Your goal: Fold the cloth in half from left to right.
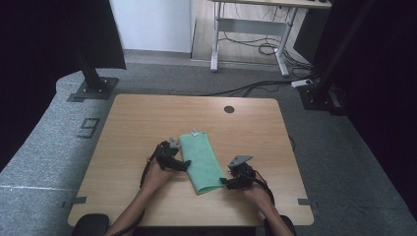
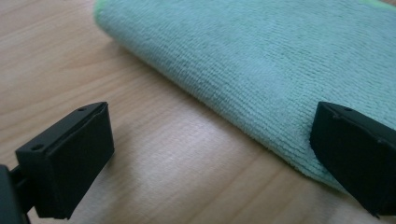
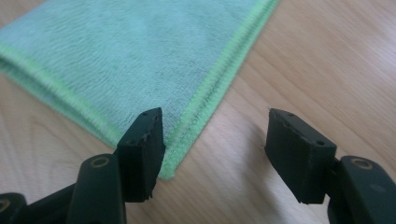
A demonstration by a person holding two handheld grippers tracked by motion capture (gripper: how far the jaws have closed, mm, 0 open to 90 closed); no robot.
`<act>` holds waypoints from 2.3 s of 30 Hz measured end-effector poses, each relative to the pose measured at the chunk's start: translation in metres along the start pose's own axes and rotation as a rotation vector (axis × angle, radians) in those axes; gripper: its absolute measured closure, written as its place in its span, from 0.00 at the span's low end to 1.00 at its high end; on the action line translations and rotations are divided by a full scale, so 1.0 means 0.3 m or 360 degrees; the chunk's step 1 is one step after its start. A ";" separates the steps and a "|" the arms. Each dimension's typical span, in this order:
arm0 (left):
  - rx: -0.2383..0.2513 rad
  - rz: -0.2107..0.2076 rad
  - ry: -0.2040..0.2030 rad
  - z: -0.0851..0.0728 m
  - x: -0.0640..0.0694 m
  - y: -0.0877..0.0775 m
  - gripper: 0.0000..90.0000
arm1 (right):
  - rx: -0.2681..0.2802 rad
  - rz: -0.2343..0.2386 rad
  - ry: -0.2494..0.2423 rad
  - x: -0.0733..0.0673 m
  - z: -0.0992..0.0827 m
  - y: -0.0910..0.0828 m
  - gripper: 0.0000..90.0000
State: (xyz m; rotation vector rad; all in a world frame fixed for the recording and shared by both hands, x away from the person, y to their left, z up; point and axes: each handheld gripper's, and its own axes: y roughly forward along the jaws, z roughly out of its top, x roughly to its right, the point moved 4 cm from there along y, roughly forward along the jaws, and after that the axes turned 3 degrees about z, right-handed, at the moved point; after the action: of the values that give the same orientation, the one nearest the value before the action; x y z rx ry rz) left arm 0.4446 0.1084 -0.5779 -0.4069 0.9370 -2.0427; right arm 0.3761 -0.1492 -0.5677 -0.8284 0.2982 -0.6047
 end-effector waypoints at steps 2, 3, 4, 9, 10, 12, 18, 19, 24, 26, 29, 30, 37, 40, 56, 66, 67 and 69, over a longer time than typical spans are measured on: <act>-0.0004 0.0007 0.0004 0.002 -0.006 0.001 0.00 | -0.0002 0.0017 -0.0013 -0.016 0.006 0.005 0.41; -0.0010 0.0016 0.0004 0.007 -0.017 0.005 0.00 | -0.0004 0.0022 -0.0024 -0.023 0.010 0.008 0.41; -0.0010 0.0016 0.0004 0.007 -0.017 0.005 0.00 | -0.0004 0.0022 -0.0024 -0.023 0.010 0.008 0.41; -0.0015 0.0030 -0.0004 0.017 -0.046 0.014 0.00 | -0.0002 0.0045 -0.0067 -0.064 0.038 0.033 0.41; -0.0017 0.0033 -0.0012 0.021 -0.062 0.019 0.00 | -0.0004 0.0048 -0.0064 -0.071 0.043 0.037 0.41; -0.0022 0.0043 -0.0021 0.027 -0.076 0.024 0.00 | -0.0005 0.0046 -0.0076 -0.081 0.055 0.047 0.41; -0.0023 0.0058 -0.0019 0.039 -0.096 0.035 0.00 | -0.0010 0.0048 -0.0098 -0.100 0.082 0.069 0.40; -0.0020 0.0057 -0.0015 0.040 -0.099 0.036 0.00 | -0.0007 0.0053 -0.0083 -0.098 0.087 0.075 0.39; -0.0011 0.0040 -0.0022 0.037 -0.099 0.035 0.00 | 0.0011 0.0073 -0.0042 -0.092 0.083 0.078 0.38; -0.0024 0.0050 0.0000 0.041 -0.095 0.024 0.01 | 0.0013 0.0081 -0.0026 -0.090 0.081 0.077 0.38; -0.0003 0.0043 0.0037 0.049 -0.082 -0.001 0.03 | 0.0019 0.0085 -0.0037 -0.088 0.083 0.073 0.38; 0.0010 0.0033 0.0041 0.052 -0.078 -0.012 0.03 | 0.0030 0.0089 -0.0031 -0.087 0.084 0.071 0.37; 0.0077 -0.0059 0.0044 0.040 -0.058 -0.097 0.03 | 0.0086 0.0078 -0.0035 -0.073 0.089 0.043 0.30; 0.0082 -0.0078 0.0050 0.017 -0.054 -0.136 0.02 | 0.0095 0.0053 -0.0037 -0.061 0.087 0.027 0.27; 0.0108 -0.0071 0.0093 -0.156 -0.039 -0.282 0.00 | 0.0112 -0.0049 0.0044 -0.016 0.043 -0.051 0.08; 0.0067 -0.0037 0.0100 -0.248 -0.036 -0.294 0.00 | 0.0144 -0.0144 0.0120 0.034 -0.018 -0.090 0.00; 0.0060 -0.0035 0.0095 -0.253 -0.038 -0.293 0.00 | 0.0146 -0.0149 0.0130 0.039 -0.024 -0.090 0.00; 0.0045 -0.0026 0.0097 -0.261 -0.043 -0.286 0.00 | 0.0137 -0.0151 0.0141 0.045 -0.037 -0.085 0.00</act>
State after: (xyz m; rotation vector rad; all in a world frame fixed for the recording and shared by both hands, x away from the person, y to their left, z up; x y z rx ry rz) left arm 0.3597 0.1878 -0.5659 -0.3398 0.9426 -2.0910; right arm 0.3718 -0.1774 -0.5556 -0.7369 0.3125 -0.7397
